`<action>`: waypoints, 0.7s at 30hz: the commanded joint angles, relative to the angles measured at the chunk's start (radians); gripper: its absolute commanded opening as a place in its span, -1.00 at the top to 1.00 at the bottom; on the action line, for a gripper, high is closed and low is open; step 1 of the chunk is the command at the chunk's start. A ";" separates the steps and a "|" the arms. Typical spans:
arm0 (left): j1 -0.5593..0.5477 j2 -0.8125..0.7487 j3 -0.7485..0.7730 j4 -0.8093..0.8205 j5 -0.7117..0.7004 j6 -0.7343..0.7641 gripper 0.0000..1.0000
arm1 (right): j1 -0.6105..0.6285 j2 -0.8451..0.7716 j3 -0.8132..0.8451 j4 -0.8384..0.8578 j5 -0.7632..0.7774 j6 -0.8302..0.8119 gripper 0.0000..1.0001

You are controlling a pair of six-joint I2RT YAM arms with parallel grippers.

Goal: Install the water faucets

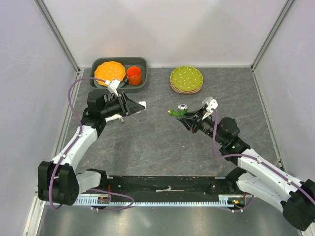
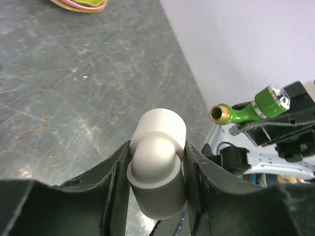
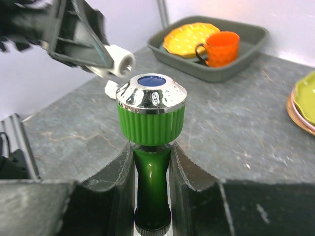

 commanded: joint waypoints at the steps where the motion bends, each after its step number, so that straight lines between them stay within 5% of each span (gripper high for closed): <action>1: 0.044 0.030 -0.044 0.378 0.253 -0.173 0.96 | -0.059 0.043 0.105 0.155 -0.231 0.065 1.00; 12: 0.054 0.009 -0.185 0.737 0.360 -0.356 0.96 | -0.116 0.266 0.123 0.528 -0.457 0.239 1.00; 21: 0.072 0.145 -0.277 1.389 0.409 -0.794 0.97 | -0.126 0.390 0.354 0.421 -0.587 0.158 1.00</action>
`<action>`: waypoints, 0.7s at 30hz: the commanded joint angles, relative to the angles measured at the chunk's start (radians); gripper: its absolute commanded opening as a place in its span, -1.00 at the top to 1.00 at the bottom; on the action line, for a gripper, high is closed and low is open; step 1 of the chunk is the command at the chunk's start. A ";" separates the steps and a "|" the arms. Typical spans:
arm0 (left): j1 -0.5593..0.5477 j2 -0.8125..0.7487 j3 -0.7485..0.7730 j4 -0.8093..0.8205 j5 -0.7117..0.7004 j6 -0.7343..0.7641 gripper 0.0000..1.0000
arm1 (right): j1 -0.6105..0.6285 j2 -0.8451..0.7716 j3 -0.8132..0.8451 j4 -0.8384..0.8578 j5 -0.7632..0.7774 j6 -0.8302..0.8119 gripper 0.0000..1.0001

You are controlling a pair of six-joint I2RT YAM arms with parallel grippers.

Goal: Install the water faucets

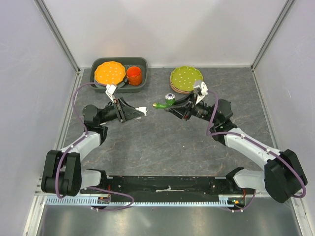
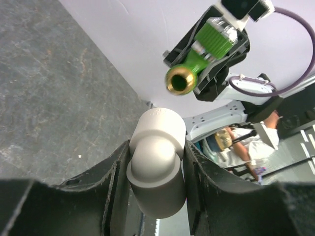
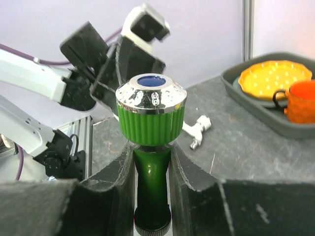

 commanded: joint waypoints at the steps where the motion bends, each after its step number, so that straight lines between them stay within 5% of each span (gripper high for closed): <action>1: 0.024 0.084 -0.018 0.517 0.037 -0.317 0.96 | -0.005 0.025 0.201 -0.063 -0.112 -0.074 1.00; 4: 0.047 0.165 -0.019 0.650 0.022 -0.459 0.97 | -0.005 0.046 0.274 -0.141 -0.157 -0.117 1.00; 15: 0.059 0.162 -0.028 0.648 0.032 -0.449 0.96 | -0.003 0.082 0.131 0.130 -0.184 -0.011 1.00; 21: 0.059 0.154 -0.022 0.648 0.043 -0.440 0.97 | -0.003 0.111 0.145 0.114 -0.223 -0.008 1.00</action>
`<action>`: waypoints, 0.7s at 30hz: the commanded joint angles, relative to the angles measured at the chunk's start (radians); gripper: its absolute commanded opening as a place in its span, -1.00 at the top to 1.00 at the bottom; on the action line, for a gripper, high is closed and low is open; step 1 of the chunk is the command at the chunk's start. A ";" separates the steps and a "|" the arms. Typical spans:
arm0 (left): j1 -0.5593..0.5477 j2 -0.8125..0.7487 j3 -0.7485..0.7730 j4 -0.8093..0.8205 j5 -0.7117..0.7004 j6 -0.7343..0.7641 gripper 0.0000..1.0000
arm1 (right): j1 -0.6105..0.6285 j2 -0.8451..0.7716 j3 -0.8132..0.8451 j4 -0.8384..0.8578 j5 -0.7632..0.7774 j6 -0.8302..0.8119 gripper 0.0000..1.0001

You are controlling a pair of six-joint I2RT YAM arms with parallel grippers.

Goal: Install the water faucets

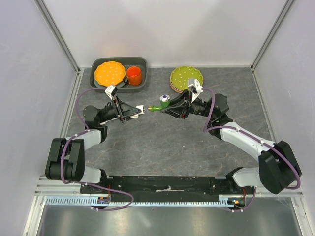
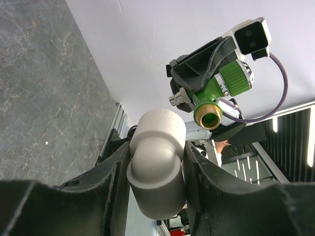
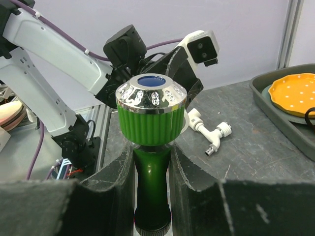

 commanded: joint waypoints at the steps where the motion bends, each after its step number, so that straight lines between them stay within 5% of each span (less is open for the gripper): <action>1: 0.002 -0.020 0.008 0.387 0.026 -0.028 0.97 | -0.001 0.001 0.015 0.079 -0.042 0.003 1.00; 21: -0.023 -0.070 0.015 0.386 0.050 -0.051 0.97 | 0.045 0.067 0.018 0.122 -0.030 0.015 1.00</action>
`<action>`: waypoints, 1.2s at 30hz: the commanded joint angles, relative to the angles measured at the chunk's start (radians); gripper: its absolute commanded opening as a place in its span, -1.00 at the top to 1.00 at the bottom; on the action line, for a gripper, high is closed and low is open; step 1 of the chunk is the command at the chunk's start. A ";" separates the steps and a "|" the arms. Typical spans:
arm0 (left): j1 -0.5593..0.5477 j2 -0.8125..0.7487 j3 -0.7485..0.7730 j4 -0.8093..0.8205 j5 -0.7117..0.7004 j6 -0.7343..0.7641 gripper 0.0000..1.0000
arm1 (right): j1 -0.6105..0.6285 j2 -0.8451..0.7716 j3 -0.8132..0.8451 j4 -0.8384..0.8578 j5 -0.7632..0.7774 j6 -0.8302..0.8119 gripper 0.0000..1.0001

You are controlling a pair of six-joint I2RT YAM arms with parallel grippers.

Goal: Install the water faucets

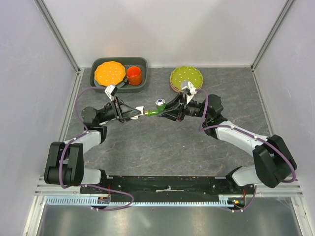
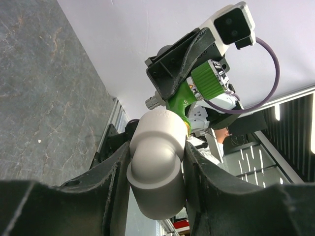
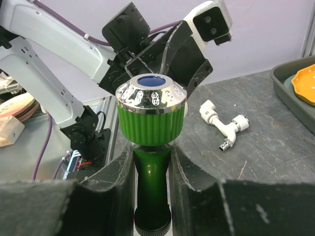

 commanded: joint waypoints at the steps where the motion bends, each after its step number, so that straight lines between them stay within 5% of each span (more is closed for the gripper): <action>1: -0.019 -0.021 0.015 0.375 0.024 -0.034 0.97 | 0.012 -0.007 0.019 0.084 0.005 -0.003 1.00; 36: -0.047 -0.027 0.020 0.372 0.034 -0.039 0.96 | 0.031 0.017 0.026 -0.005 0.042 -0.104 1.00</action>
